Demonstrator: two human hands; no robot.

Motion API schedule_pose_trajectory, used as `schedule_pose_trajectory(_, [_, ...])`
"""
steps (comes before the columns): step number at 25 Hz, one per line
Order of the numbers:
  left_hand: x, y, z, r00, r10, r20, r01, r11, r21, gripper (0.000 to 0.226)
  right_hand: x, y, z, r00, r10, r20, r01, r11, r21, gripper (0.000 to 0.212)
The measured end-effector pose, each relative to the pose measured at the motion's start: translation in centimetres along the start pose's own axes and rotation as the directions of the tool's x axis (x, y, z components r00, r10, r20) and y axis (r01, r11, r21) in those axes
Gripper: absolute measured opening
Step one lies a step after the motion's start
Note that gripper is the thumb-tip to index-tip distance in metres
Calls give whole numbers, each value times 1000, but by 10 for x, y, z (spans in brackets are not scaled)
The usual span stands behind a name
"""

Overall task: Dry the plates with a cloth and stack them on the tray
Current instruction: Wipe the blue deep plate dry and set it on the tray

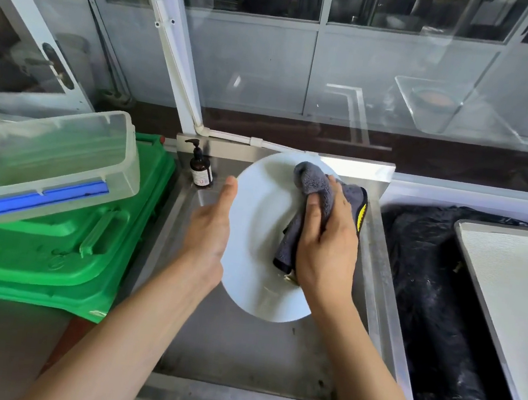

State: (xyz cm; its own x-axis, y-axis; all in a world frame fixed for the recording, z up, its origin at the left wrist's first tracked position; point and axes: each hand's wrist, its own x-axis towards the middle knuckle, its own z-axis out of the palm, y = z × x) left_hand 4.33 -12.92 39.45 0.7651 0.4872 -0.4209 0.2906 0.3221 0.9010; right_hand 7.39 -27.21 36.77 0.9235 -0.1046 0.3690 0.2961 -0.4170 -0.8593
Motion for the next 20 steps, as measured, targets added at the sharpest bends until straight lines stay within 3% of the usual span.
schedule_pose_trajectory(5, [2,-2,-3,1000,21,-10,-21,1000,5,47,-15,36,-8,964,251,-84,-239,963,126,18])
schedule_pose_trajectory(12, [11,4,-3,995,88,-36,-91,993,-72,38,-78,53,2,943,332,-24,-326,936,130,27])
schedule_pose_trajectory(16, [20,-2,-1,993,106,-56,-109,993,-52,55,-103,66,-1,934,352,55,-356,919,172,25])
schedule_pose_trajectory(20, [21,-25,5,998,42,-44,-44,998,-53,42,-110,107,-43,908,400,-122,-388,915,111,23])
